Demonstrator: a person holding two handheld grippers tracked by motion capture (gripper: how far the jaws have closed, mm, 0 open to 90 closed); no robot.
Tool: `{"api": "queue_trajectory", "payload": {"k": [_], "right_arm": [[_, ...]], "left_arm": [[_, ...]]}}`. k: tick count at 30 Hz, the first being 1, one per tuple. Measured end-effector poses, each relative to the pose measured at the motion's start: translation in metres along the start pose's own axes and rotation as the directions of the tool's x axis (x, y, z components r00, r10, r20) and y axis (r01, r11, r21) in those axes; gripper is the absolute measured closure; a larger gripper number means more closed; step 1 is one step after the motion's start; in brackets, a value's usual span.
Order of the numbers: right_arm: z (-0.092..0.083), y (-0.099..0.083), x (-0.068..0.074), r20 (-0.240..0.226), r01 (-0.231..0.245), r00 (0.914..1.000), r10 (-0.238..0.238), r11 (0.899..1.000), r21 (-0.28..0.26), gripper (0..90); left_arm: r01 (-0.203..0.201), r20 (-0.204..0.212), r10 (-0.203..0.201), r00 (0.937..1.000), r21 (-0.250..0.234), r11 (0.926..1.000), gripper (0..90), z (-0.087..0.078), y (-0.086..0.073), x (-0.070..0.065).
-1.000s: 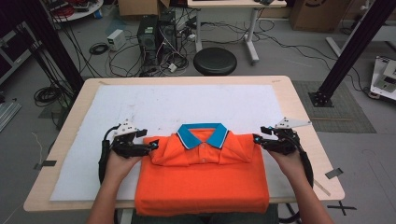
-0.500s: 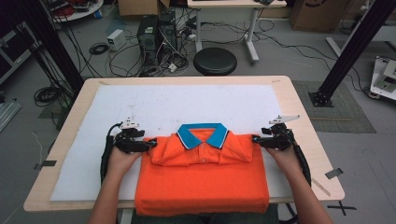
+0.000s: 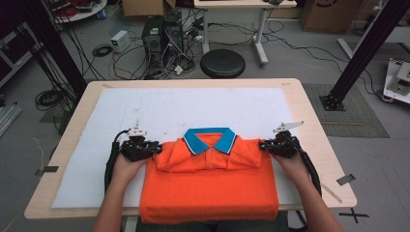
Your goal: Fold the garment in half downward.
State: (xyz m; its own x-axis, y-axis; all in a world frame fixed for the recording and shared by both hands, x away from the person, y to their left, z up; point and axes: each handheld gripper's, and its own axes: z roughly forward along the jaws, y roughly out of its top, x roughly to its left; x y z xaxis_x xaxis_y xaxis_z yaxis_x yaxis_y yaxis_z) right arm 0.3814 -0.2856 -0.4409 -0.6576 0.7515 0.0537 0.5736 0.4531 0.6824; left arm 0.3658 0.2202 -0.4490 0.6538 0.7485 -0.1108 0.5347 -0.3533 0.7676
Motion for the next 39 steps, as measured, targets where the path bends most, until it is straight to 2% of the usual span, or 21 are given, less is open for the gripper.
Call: {"api": "queue_trajectory", "payload": {"k": [4, 6, 8, 14, 16, 17, 18, 21, 24, 25, 28, 31, 33, 37, 39], "right_arm": [[-0.003, 0.001, -0.001, 0.042, 0.014, 0.9990, -0.013, 1.000, -0.019, 83.6], [-0.005, 0.004, 0.000, 0.053, 0.027, 0.9983, -0.025, 0.999, -0.023, 83.8], [-0.007, 0.006, 0.000, 0.067, 0.042, 0.9969, -0.039, 0.999, -0.032, 84.1], [-0.011, 0.013, -0.002, 0.092, 0.055, 0.9944, -0.051, 0.998, -0.044, 84.2], [-0.012, 0.017, -0.004, 0.101, 0.061, 0.9933, -0.056, 0.997, -0.053, 84.2], [-0.014, 0.018, -0.005, 0.111, 0.066, 0.9920, -0.060, 0.996, -0.055, 84.2], [-0.014, 0.020, -0.006, 0.118, 0.071, 0.9910, -0.063, 0.996, -0.060, 84.2], [-0.016, 0.027, -0.011, 0.137, 0.068, 0.9888, -0.059, 0.996, -0.065, 84.1], [-0.015, 0.034, -0.017, 0.154, 0.075, 0.9860, -0.065, 0.995, -0.066, 84.2], [-0.015, 0.036, -0.019, 0.159, 0.069, 0.9855, -0.058, 0.996, -0.063, 84.1], [-0.013, 0.041, -0.026, 0.170, 0.062, 0.9842, -0.050, 0.996, -0.066, 84.1], [-0.011, 0.044, -0.033, 0.174, 0.051, 0.9839, -0.040, 0.997, -0.059, 84.1], [-0.011, 0.046, -0.036, 0.179, 0.048, 0.9831, -0.037, 0.997, -0.056, 84.1], [-0.010, 0.050, -0.041, 0.188, 0.051, 0.9812, -0.042, 0.998, -0.046, 84.1], [-0.010, 0.051, -0.044, 0.197, 0.053, 0.9796, -0.041, 0.997, -0.053, 84.1]], "left_arm": [[-0.055, -0.028, 0.055, 0.9981, 0.006, 0.9985, 79.2, 0.000, 0.005, -0.003], [-0.058, -0.057, 0.057, 0.9968, -0.024, 0.9980, 80.0, -0.002, 0.006, -0.003], [-0.053, -0.066, 0.051, 0.9965, -0.040, 0.9978, 80.4, -0.003, 0.008, -0.001], [-0.087, -0.079, 0.086, 0.9932, -0.014, 0.9961, 80.7, -0.001, 0.021, -0.001], [-0.098, -0.085, 0.095, 0.9919, -0.028, 0.9948, 80.7, 0.000, 0.024, 0.000], [-0.095, -0.088, 0.091, 0.9920, -0.042, 0.9946, 80.8, 0.001, 0.025, 0.000], [-0.090, -0.087, 0.087, 0.9924, -0.032, 0.9954, 80.8, 0.002, 0.027, 0.001], [-0.106, -0.095, 0.103, 0.9901, -0.027, 0.9940, 80.8, 0.006, 0.034, 0.003], [-0.114, -0.112, 0.109, 0.9877, -0.045, 0.9924, 80.8, 0.012, 0.042, 0.003], [-0.103, -0.115, 0.097, 0.9887, -0.044, 0.9937, 80.8, 0.015, 0.044, 0.003], [-0.112, -0.120, 0.109, 0.9869, -0.025, 0.9933, 80.8, 0.021, 0.051, 0.005], [-0.109, -0.121, 0.102, 0.9874, -0.052, 0.9926, 80.7, 0.026, 0.057, 0.007], [-0.106, -0.118, 0.103, 0.9877, -0.021, 0.9942, 80.7, 0.030, 0.060, 0.010], [-0.124, -0.123, 0.122, 0.9849, -0.015, 0.9921, 80.7, 0.038, 0.070, 0.012], [-0.112, -0.113, 0.110, 0.9875, -0.017, 0.9935, 80.7, 0.041, 0.075, 0.015]]}}
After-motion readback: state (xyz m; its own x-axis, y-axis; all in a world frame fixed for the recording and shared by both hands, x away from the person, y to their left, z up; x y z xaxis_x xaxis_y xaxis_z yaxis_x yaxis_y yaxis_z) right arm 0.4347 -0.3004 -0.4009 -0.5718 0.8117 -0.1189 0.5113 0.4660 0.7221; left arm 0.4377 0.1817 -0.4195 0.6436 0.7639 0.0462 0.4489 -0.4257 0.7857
